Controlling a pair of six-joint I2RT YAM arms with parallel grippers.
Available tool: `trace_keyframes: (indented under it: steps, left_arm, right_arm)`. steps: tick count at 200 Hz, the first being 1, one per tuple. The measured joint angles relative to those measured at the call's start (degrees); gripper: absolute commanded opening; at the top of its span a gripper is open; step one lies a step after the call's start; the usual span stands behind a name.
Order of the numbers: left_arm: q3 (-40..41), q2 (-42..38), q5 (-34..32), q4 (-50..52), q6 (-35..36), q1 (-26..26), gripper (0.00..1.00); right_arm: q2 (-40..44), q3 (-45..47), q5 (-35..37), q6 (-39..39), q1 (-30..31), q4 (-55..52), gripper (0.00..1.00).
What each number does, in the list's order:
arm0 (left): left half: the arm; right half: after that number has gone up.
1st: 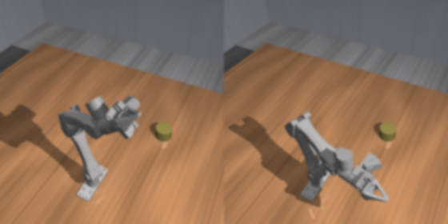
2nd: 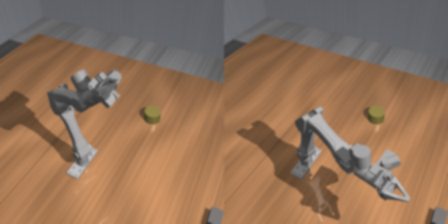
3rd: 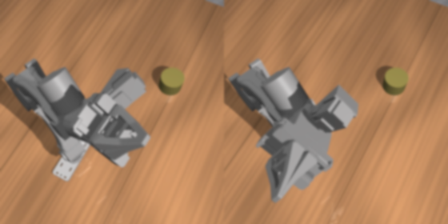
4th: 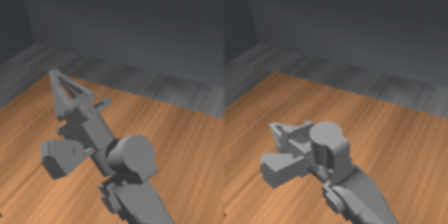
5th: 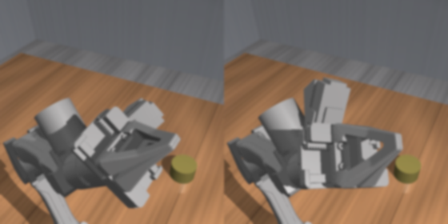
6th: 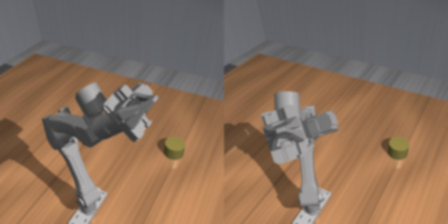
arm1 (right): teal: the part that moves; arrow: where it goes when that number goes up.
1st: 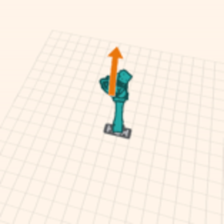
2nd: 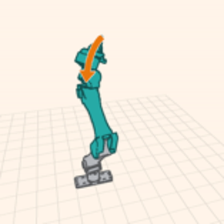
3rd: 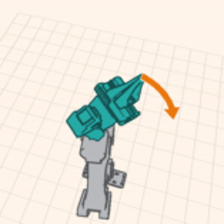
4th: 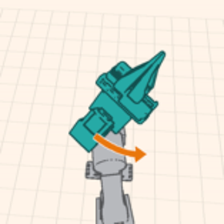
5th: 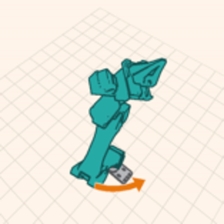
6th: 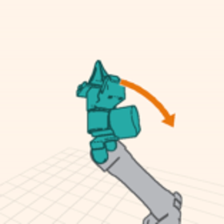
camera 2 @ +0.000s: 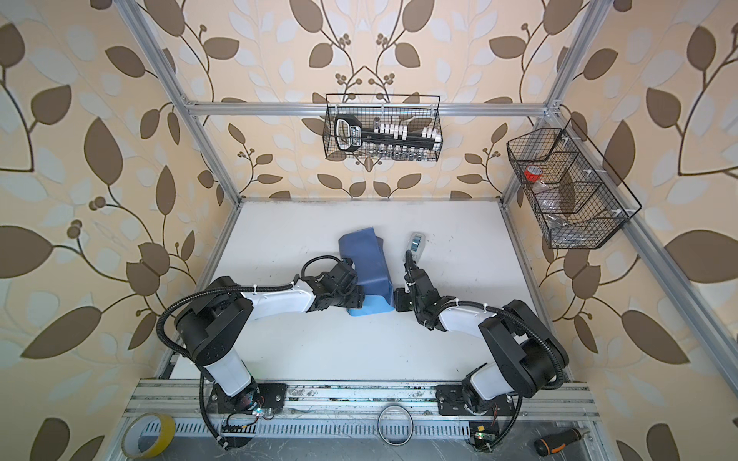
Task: Wrap a gift box in wrapping paper
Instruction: Fold the third fold of the wrapping paper on the gift box.
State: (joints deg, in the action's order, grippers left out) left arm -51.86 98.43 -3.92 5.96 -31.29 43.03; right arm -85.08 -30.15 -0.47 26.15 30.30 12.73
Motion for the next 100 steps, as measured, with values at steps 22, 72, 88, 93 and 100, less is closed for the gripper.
trace_keyframes:
  steps: [22, 72, 88, 93, 100]
  left_arm:
    - [0.00, 0.00, 0.48, -0.15, 0.61, 0.00, 0.76]
    - [1.62, -2.21, 2.43, -1.07, 2.38, 0.00, 0.81]
    - [2.49, -4.22, 2.45, -1.03, 3.06, 0.00, 0.82]
    - [2.60, -4.79, 2.40, -0.92, 3.17, 0.00, 0.83]
    - [2.62, -5.64, 2.27, -0.63, 3.52, 0.00, 0.83]
  right_arm:
    - [-0.37, -0.42, -0.68, 0.20, 0.63, 0.61, 0.37]
    - [-0.50, -0.98, -0.85, 0.22, 1.09, 0.83, 0.37]
    - [-0.50, -1.01, -0.85, 0.22, 1.09, 0.81, 0.37]
    - [-0.52, -1.03, -0.85, 0.22, 1.09, 0.81, 0.37]
    - [-0.50, -1.05, -0.85, 0.22, 1.09, 0.81, 0.37]
